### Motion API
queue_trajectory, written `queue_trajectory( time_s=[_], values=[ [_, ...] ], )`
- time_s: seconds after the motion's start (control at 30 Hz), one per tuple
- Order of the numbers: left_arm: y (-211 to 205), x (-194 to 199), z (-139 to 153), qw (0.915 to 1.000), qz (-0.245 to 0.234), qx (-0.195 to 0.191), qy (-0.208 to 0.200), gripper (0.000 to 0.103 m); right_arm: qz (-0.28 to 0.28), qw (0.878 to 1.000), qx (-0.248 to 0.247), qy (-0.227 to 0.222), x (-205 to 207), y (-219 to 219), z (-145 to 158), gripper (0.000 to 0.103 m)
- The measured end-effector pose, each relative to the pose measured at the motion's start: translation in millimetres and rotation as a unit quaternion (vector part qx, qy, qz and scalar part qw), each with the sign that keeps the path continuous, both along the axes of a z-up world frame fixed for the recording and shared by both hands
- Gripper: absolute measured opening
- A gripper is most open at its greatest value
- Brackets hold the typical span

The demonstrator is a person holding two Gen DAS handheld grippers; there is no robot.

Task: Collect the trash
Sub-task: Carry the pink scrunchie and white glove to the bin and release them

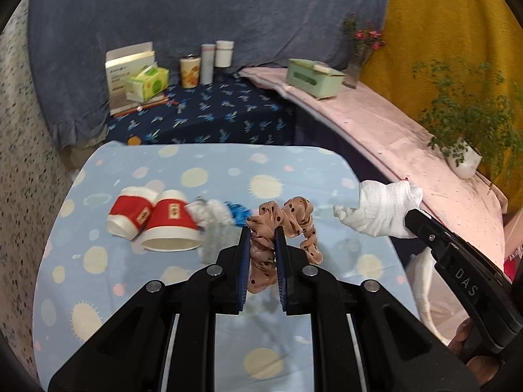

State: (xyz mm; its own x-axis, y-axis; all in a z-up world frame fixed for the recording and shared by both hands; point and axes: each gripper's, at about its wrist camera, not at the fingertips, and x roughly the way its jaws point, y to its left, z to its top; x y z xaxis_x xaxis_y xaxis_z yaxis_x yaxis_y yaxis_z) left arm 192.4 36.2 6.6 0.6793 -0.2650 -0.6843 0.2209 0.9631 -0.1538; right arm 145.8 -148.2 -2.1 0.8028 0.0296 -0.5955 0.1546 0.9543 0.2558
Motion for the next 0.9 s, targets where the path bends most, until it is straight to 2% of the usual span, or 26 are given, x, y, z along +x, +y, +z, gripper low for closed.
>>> queue_trajectory(
  time_s=[0.23, 0.43, 0.9],
  values=[
    [-64, -30, 20, 0.9984, -0.053, 0.002, -0.020, 0.014, -0.045, 0.999, -0.002, -0.025, -48, -54, 18, 0.009],
    [-122, -55, 23, 0.9939, -0.107, 0.007, -0.024, 0.014, -0.091, 0.995, 0.001, -0.034, -88, -100, 21, 0.009],
    [-230, -97, 14, 0.9771, -0.209, 0.032, -0.021, 0.014, -0.177, 0.984, 0.022, -0.026, -147, -186, -2, 0.009]
  ],
)
